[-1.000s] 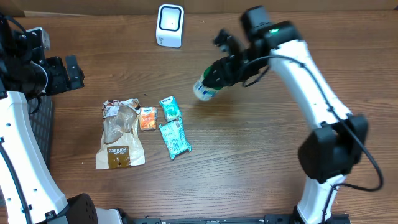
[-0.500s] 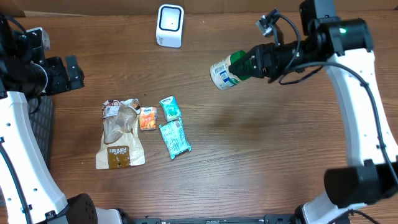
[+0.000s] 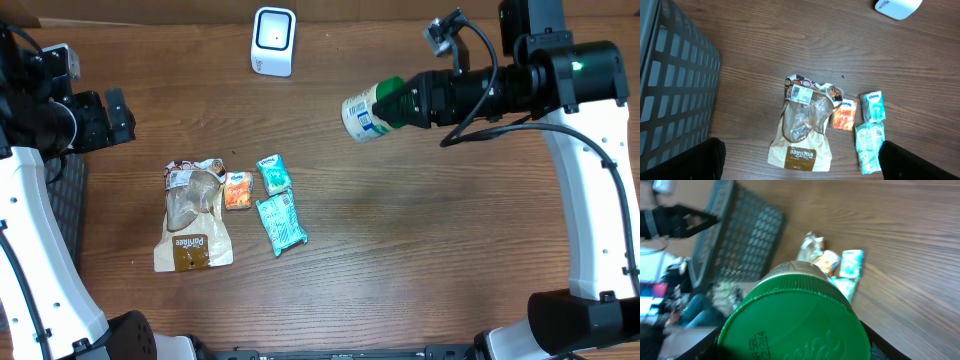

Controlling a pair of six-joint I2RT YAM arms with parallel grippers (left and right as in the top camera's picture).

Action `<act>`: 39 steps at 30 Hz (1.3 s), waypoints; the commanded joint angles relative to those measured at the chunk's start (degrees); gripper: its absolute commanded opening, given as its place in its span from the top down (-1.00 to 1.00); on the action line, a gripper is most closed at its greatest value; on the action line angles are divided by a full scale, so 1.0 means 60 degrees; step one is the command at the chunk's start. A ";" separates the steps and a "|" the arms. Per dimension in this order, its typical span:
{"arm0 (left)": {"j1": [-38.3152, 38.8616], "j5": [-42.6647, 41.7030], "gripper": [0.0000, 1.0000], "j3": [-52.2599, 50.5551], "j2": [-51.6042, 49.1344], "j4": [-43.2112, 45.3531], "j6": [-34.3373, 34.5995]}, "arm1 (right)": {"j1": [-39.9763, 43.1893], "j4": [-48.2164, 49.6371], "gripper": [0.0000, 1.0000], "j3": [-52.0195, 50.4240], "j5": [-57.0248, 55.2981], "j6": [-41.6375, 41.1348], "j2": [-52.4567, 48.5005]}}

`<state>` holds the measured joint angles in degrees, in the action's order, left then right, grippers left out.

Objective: Scan the item barcode
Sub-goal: 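Lift the jar and carry it to the white barcode scanner, then hold the jar in front of the scanner window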

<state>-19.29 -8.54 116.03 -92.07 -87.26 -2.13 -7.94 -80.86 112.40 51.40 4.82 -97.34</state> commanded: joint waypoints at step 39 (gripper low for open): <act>-0.0076 0.0000 -0.99 0.0117 -0.0029 0.0015 -0.0219 | -0.3781 1.3234 0.46 0.2386 -1.0695 0.9726 -0.7810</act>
<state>-19.29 -8.54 116.03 -92.07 -87.26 -2.13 -30.41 -2.66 125.47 -13.21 53.91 -142.50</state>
